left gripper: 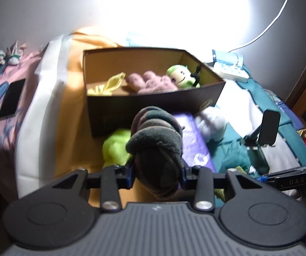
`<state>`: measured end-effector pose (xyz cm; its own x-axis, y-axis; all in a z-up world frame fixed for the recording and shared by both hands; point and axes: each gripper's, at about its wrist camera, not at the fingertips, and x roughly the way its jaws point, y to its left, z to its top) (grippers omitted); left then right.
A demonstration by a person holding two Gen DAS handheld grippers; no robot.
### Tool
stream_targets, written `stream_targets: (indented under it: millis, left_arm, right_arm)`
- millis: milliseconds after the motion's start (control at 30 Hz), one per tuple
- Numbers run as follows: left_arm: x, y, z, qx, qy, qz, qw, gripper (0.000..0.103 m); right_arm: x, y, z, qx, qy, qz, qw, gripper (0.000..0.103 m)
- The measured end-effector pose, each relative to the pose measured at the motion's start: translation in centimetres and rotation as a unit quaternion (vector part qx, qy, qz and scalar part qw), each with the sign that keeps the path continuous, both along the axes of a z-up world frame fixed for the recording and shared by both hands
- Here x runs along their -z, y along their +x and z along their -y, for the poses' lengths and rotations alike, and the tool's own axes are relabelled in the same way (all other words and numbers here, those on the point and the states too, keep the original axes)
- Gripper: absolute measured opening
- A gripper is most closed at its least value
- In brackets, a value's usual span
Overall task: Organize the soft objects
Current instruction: 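Carry the grey sock into the box and open the left tool while the right tool lifts the green sock, then carry the green knit sock into the box and open the right tool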
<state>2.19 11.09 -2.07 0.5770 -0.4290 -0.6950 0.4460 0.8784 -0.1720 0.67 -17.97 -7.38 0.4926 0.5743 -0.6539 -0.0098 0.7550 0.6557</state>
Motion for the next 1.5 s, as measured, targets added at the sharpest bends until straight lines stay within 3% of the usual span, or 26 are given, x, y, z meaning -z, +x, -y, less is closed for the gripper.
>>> stream_targets:
  millis: [333,567,800,933,1000,1067,1267,1500]
  left_arm:
    - [-3.1,8.9,3.7,-0.006,0.034,0.070,0.9969,0.040]
    - [-1.2,16.0,5.8,-0.028,0.057,0.048,0.9968,0.040]
    - [3.4,19.7,6.2,-0.060,0.074,-0.026,0.9951,0.042]
    - [4.9,20.4,6.4,-0.074,0.089,-0.049,0.9920,0.046]
    - [5.3,20.4,6.5,-0.078,0.100,-0.054,0.9904,0.059]
    - [5.3,20.2,6.5,-0.069,0.102,-0.054,0.9909,0.064]
    - [3.2,18.0,6.2,-0.070,0.107,-0.013,0.9917,0.068]
    - [1.5,13.9,3.9,-0.092,0.076,0.002,0.9928,0.069]
  right_arm:
    - [-3.0,0.1,3.3,0.065,0.034,0.043,0.996,0.000]
    - [-6.0,1.7,5.3,0.086,0.038,0.088,0.992,0.000]
    - [-8.0,3.9,7.0,0.099,0.040,0.116,0.987,0.000]
    - [-8.0,4.8,7.2,0.098,0.041,0.119,0.987,0.000]
    - [-7.9,4.9,7.2,0.096,0.043,0.117,0.988,0.000]
    - [-7.8,5.1,7.2,0.094,0.044,0.115,0.988,0.000]
    - [-7.8,6.2,7.0,0.088,0.043,0.115,0.988,0.000]
    - [-8.7,9.8,6.1,0.085,0.007,0.111,0.990,0.000]
